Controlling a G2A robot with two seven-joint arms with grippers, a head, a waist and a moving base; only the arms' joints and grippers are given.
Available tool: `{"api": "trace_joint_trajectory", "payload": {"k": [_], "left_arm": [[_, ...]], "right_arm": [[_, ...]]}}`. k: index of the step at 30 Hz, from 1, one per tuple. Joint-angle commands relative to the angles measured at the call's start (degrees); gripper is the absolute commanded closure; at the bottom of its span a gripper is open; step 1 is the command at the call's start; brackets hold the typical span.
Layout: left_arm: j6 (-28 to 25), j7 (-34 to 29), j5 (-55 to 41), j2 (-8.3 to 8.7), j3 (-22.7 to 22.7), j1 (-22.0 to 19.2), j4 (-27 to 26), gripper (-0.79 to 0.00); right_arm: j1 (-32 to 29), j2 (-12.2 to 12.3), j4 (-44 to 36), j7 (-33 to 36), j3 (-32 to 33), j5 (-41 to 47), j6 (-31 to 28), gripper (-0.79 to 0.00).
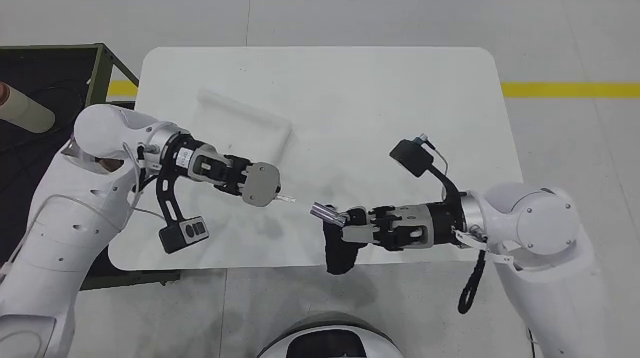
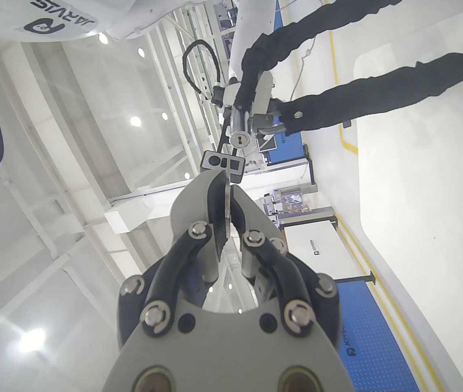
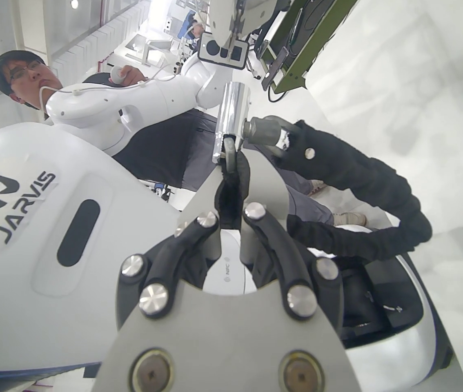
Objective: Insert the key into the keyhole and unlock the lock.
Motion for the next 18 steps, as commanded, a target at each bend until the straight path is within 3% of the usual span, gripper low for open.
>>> {"api": "trace_joint_trajectory", "payload": {"k": [1, 18], "left_arm": [[0.77, 0.0, 1.0, 0.18, 0.68, -0.25, -0.41, 0.0], [2.01, 0.0, 1.66, 2.33, 3.59, -1.56, -1.99, 0.0]], "right_arm": [[0.57, 0.04, 0.09, 0.11, -0.71, -0.95, 0.56, 0.0], [2.5, 0.49, -0.37, 1.23, -2.85, -2.15, 0.77, 0.0]]}}
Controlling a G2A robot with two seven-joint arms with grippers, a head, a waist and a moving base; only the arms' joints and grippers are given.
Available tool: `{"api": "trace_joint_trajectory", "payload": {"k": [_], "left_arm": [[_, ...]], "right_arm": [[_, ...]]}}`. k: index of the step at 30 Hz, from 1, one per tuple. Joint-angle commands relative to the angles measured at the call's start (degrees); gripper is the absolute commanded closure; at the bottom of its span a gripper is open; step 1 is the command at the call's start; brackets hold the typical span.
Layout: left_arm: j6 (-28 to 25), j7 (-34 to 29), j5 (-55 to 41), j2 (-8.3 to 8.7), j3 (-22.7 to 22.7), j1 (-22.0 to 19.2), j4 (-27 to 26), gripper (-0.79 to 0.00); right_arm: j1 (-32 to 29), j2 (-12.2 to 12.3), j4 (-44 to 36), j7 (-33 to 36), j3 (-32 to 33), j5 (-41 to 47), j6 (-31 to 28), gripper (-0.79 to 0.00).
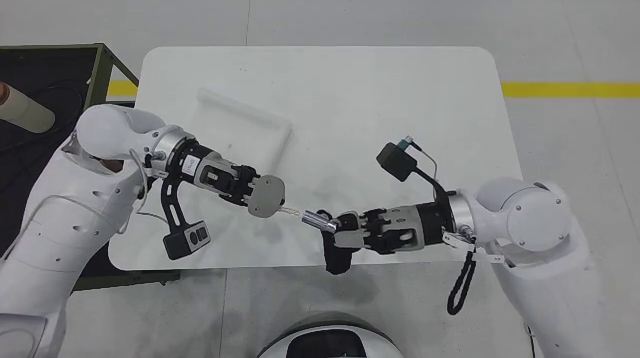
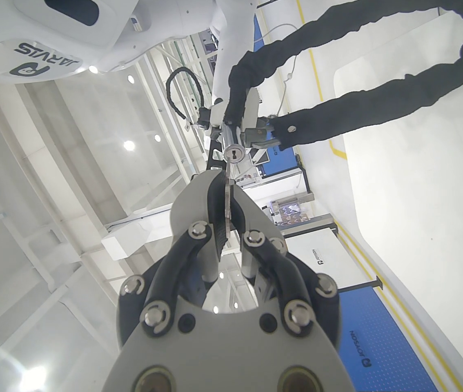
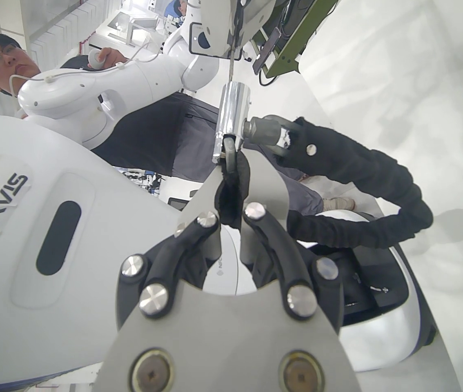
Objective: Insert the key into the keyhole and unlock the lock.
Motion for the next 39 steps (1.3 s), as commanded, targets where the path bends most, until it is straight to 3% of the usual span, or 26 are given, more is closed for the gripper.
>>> {"api": "trace_joint_trajectory", "payload": {"k": [1, 39], "left_arm": [[0.19, 0.0, 0.03, 0.17, 0.36, -0.07, -0.19, 0.0], [0.32, 0.0, -2.17, 2.11, 4.16, -1.93, -0.08, 0.0]], "right_arm": [[0.03, 0.04, -0.07, -0.03, -0.13, -0.09, -0.07, 0.0], [2.14, 0.38, -0.56, -1.12, -3.58, -1.37, 0.64, 0.0]]}}
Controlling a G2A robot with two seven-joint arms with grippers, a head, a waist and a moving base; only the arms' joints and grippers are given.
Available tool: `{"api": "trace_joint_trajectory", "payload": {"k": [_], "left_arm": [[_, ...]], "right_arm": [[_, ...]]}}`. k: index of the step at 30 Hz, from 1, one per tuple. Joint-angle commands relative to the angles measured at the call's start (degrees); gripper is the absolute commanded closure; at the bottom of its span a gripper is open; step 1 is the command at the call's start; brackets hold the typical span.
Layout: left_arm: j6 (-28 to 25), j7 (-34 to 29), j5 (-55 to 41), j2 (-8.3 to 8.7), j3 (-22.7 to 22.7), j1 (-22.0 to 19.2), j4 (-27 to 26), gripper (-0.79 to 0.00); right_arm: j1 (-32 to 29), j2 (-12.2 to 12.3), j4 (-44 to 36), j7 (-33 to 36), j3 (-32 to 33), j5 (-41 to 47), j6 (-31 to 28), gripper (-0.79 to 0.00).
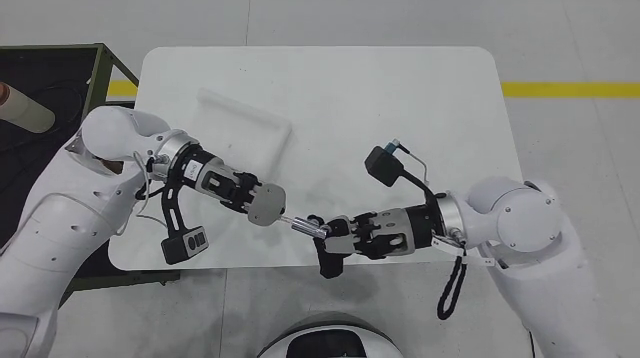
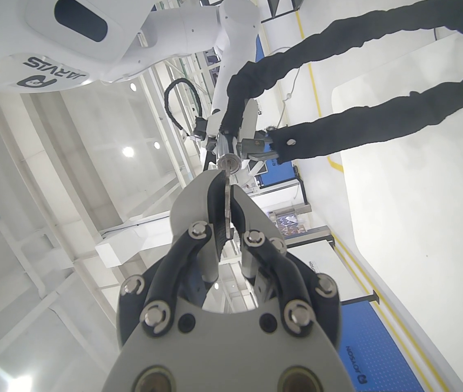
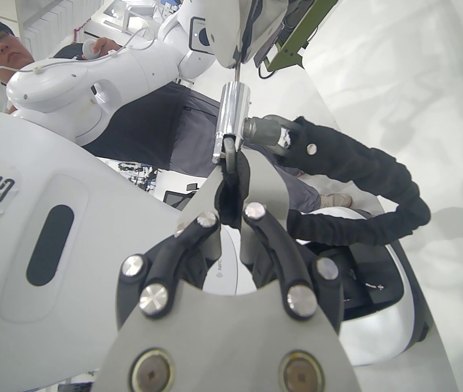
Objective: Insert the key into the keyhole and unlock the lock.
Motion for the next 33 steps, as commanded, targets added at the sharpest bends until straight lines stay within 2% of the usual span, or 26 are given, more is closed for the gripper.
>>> {"api": "trace_joint_trajectory", "payload": {"k": [1, 13, 14, 15, 16, 24, 29, 33], "left_arm": [[-0.06, 0.0, -0.02, 0.03, 0.2, -0.12, -0.03, 0.0], [-0.68, 0.0, -0.34, 0.04, 1.87, -0.56, 0.15, 0.0], [-0.81, 0.0, -0.98, 0.02, 1.79, -0.57, 0.45, -0.154], [-1.06, 0.0, -1.73, 0.0, 1.74, -0.6, 0.57, -0.397], [-1.24, 0.0, -1.99, 0.01, 1.75, -0.63, 0.56, -0.785], [-1.97, 0.0, -6.38, 0.66, -1.55, -0.22, 3.68, -0.785], [-5.67, 0.0, -12.57, 1.05, -3.59, 1.69, 7.82, -0.785], [-5.67, 0.0, -12.57, 1.05, -3.59, 1.69, 7.82, -0.785]], "right_arm": [[0.09, 0.0, -0.02, 0.01, -0.14, -0.08, 0.08, 0.0], [0.69, -0.12, 0.4, -0.49, -1.39, -0.42, 0.2, 0.0], [0.71, -0.13, 0.42, -0.53, -1.45, -0.45, 0.19, 0.0], [0.73, -0.14, 0.44, -0.58, -1.48, -0.56, 0.25, 0.0], [0.73, -0.14, 0.42, -0.6, -1.49, -0.59, 0.27, 0.0], [-0.04, 0.06, -0.12, -0.61, 0.38, -0.12, 0.13, 0.0], [-1.14, 0.24, -0.34, -1.79, 2.26, 0.4, -0.31, 0.0], [-1.14, 0.24, -0.34, -1.79, 2.26, 0.4, -0.31, 0.0]]}}
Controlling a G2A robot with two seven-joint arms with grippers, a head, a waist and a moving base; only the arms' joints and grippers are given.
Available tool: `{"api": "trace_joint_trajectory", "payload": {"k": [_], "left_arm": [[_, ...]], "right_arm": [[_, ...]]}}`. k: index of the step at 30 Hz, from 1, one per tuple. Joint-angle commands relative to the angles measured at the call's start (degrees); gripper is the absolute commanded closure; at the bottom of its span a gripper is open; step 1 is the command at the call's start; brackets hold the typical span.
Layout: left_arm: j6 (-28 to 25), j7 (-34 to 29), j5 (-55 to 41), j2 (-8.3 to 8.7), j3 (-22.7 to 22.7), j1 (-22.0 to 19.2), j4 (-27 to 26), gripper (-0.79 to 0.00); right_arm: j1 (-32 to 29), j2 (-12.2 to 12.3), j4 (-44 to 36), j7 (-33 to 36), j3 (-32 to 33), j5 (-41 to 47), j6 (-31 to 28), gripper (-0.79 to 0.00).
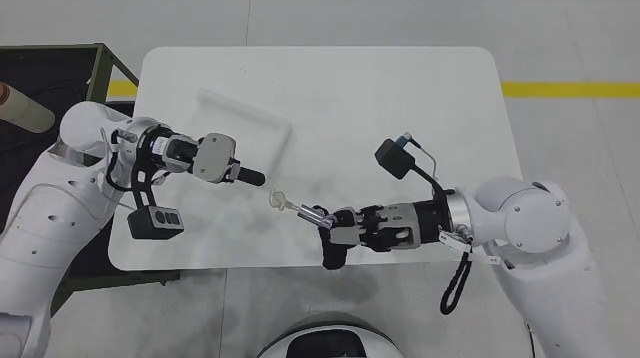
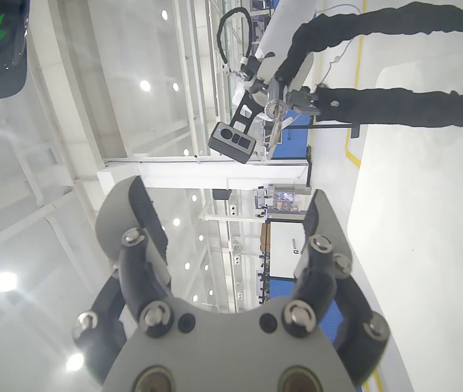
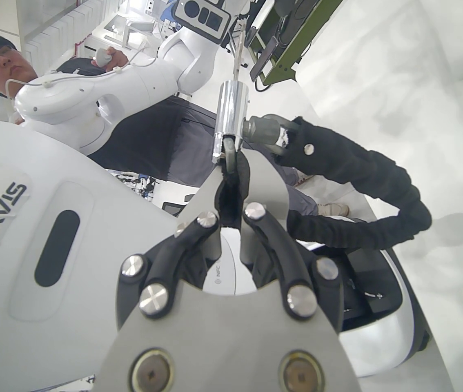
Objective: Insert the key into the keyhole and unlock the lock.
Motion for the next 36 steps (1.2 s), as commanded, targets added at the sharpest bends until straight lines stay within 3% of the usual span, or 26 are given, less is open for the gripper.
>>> {"api": "trace_joint_trajectory", "payload": {"k": [1, 7, 11, 15, 21, 22, 34, 36], "left_arm": [[0.07, 0.0, 0.25, 0.0, 0.01, -0.02, -0.04, -0.785], [-1.45, -0.85, -0.78, 0.0, 0.19, 1.09, -0.3, -0.785], [-23.56, -1.49, -6.42, 0.85, -1.81, 1.34, 2.28, -0.785], [-33.19, -10.05, -22.52, 2.44, 2.04, 1.09, 4.11, -0.785], [-47.8, -24.65, -49.23, 5.62, 7.57, -0.49, 1.83, -0.785], [-48.65, -25.51, -52.64, 5.7, 7.58, -0.62, 1.97, -0.785], [-48.65, -25.51, -52.64, 5.7, 7.58, -0.62, 1.97, -0.785], [-50.78, -28.8, -55.72, 5.84, 6.9, 1.35, 1.25, -0.785]], "right_arm": [[0.01, 0.0, 0.0, 0.03, -0.01, -0.01, 0.01, 0.0], [-4.49, 0.46, -1.98, -2.97, 2.74, -3.44, -0.92, 0.0], [-3.85, 0.63, -1.05, -3.23, 3.52, -4.26, -1.5, 0.0], [-2.23, 0.67, 0.3, -4.01, 3.11, -6.41, -1.5, 0.0], [1.31, 0.35, 4.0, -7.02, 1.9, -6.57, -1.12, 0.0], [1.48, 0.27, 4.3, -8.22, 1.79, -6.66, -0.92, 0.0], [1.48, 0.27, 4.3, -8.22, 1.79, -6.66, -0.92, 0.0], [-2.03, 0.03, 4.04, -11.42, 1.83, -1.17, -1.42, 0.0]]}}
